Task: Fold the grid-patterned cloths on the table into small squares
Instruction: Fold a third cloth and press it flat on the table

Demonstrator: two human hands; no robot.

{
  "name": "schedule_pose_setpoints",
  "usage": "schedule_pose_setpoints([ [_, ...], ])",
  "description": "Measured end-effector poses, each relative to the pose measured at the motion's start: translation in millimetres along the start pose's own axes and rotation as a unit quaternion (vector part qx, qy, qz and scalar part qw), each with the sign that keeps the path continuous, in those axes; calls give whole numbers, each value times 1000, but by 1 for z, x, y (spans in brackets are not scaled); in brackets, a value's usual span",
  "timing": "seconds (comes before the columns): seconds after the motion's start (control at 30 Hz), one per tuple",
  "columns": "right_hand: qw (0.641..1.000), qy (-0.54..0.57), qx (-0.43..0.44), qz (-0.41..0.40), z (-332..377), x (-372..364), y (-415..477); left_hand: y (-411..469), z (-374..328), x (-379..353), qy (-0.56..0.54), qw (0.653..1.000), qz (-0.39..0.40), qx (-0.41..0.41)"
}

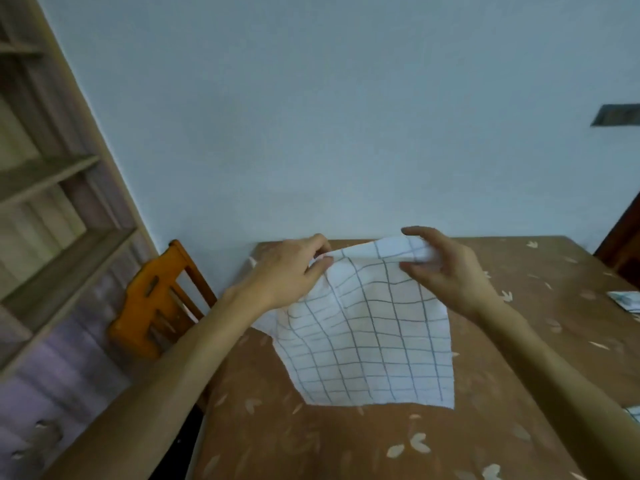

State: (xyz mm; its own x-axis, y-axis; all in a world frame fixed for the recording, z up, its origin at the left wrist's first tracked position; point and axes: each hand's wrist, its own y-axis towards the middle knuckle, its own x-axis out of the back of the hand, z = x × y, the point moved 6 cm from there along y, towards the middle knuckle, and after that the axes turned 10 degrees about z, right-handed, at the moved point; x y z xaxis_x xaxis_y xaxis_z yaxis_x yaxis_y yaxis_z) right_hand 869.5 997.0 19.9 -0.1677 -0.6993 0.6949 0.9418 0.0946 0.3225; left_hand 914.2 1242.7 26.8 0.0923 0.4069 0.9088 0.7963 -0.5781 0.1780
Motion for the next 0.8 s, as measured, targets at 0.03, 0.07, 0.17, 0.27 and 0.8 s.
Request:
schedule_pose_setpoints([
  [0.03, 1000, 22, -1, -7, 3, 4, 1, -2, -4, 5, 21, 1000, 2, 10],
  [0.07, 999, 45, -2, -18, 5, 8, 2, -4, -8, 10, 26, 999, 9, 17],
  [0.17, 995, 91, 12, -42, 9, 18, 2, -8, -21, 23, -23, 998, 32, 39],
  [0.27, 995, 55, 28, -81, 10, 29, -3, -10, -38, 34, -67, 995, 18, 66],
  [0.8, 959, 226, 112, 128, 72, -19, -103, 4, -118, 27, -156, 946, -206, 194],
])
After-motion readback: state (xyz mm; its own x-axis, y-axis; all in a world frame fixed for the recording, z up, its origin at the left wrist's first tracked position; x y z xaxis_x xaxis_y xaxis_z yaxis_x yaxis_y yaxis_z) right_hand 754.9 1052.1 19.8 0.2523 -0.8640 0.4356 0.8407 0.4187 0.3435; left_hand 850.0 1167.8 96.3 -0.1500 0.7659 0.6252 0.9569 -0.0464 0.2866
